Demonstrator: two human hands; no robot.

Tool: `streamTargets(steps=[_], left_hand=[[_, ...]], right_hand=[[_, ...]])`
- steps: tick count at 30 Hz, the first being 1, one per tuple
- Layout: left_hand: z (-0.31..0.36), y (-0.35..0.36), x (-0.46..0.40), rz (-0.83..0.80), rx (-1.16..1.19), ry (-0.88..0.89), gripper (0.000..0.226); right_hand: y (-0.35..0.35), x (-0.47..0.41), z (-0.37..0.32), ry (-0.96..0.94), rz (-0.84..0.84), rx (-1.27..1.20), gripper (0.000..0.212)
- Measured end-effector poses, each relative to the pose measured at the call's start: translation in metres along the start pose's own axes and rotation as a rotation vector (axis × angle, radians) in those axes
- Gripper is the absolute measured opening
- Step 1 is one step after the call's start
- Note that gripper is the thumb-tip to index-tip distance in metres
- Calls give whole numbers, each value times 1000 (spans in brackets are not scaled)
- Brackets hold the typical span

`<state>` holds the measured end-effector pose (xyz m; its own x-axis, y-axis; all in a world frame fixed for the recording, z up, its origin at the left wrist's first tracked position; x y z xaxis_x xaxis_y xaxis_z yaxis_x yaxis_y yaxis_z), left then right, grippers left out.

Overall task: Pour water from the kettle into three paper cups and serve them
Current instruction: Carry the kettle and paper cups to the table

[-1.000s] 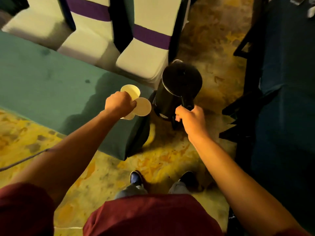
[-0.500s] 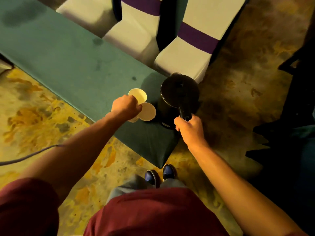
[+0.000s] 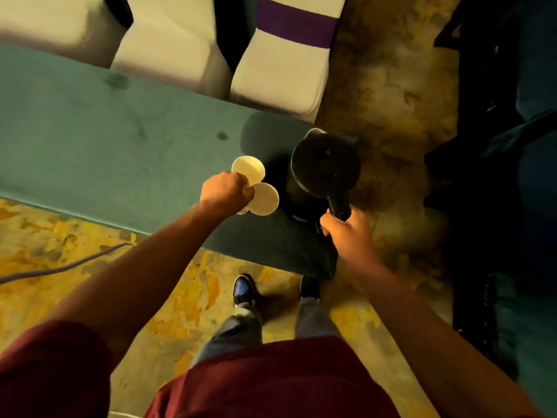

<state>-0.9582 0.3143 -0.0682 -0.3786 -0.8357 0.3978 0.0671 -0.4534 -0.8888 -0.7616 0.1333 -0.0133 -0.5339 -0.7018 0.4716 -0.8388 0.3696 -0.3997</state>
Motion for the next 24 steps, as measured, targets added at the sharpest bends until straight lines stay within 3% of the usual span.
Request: streamTargets(steps=[8,14,16,21,24], left_hand=[[9,11,1,-31,-41,92,36],[13,16,14,61,-41,131,51],[13,14,16,96,-33,126,54],[10,7,23,131,17,110,61],[4,-1,33,247,86,153,56]], right_hand=[[-22,13,10,26,7,-17,12],[-28,13,23,65,-41,40,7],[-32,15,19,29,-11,102,20],[-49,33,-1,-261,367,53,28],[-44,48,-37,-627,466,101,23]])
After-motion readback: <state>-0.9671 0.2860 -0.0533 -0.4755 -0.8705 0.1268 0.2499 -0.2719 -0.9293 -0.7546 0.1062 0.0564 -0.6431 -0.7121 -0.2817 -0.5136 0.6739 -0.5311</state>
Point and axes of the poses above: each hand's wrist, its own x-axis away from the middle knuckle, its own y-axis out of the palm, z = x × y, the point moved 5 cm from there along -x, towards the middle knuckle
